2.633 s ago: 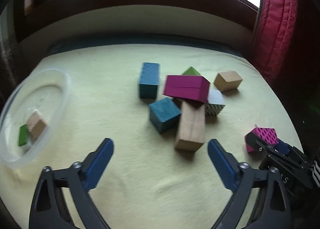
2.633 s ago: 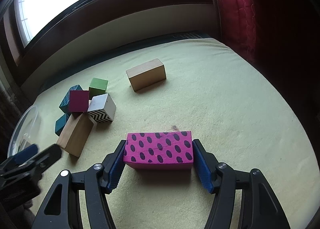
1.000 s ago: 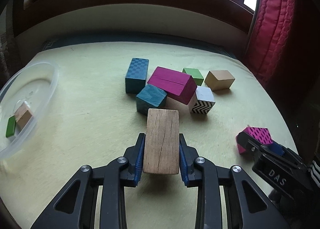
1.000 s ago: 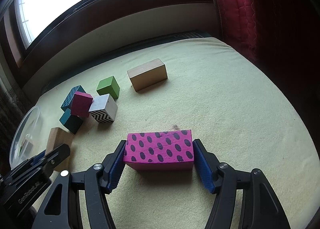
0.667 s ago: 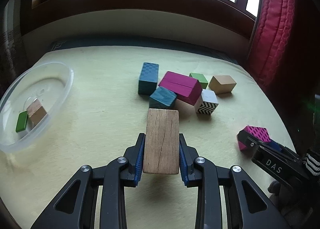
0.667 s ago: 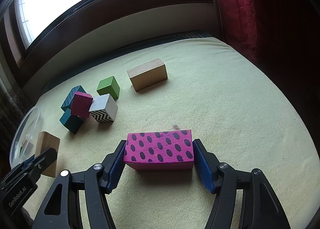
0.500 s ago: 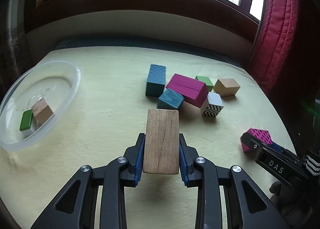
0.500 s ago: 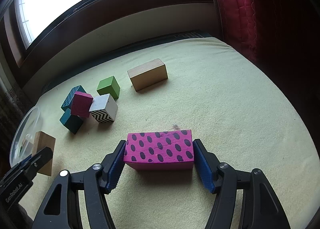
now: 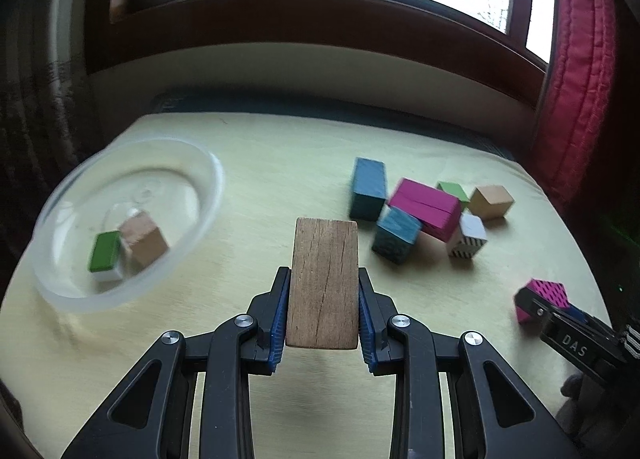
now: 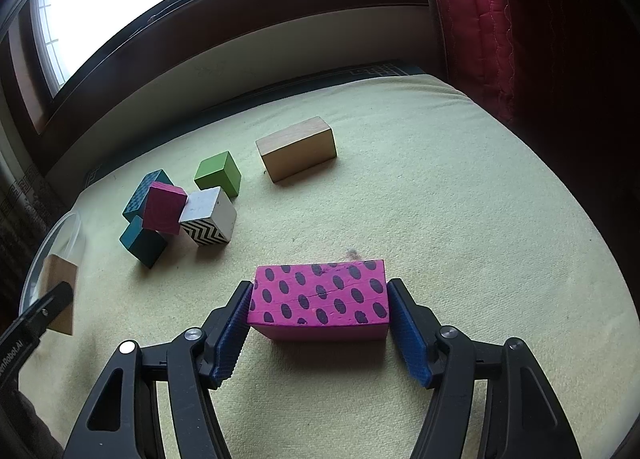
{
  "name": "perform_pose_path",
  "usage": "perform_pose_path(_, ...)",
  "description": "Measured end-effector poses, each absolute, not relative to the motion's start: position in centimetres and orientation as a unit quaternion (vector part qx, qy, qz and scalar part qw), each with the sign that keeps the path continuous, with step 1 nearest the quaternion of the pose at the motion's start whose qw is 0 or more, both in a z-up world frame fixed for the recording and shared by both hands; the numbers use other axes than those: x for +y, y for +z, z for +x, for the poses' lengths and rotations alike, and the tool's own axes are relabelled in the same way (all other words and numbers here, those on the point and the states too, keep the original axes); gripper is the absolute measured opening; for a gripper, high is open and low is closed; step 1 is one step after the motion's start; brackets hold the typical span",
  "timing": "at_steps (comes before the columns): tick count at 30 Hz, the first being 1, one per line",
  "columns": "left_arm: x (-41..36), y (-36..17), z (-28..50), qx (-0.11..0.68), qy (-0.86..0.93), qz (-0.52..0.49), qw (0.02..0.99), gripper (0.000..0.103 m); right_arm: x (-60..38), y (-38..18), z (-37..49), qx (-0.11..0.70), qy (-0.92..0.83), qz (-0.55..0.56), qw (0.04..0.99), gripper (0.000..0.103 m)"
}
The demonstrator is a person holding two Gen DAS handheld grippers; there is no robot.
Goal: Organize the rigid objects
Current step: 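Carry the wooden plank to the bowl and open the left tool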
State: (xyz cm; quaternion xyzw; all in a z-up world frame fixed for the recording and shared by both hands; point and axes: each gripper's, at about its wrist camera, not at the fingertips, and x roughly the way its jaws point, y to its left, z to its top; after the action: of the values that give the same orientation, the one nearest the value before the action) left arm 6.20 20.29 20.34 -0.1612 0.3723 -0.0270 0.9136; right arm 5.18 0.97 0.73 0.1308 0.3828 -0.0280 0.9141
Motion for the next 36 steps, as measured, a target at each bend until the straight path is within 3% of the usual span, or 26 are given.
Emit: perform_pose_path(36,31.4,18.8,6.6,0.366,0.107,-0.184,0.906,0.030,1.3,0.6,5.3,0.388,-0.037,0.111,0.914,0.067)
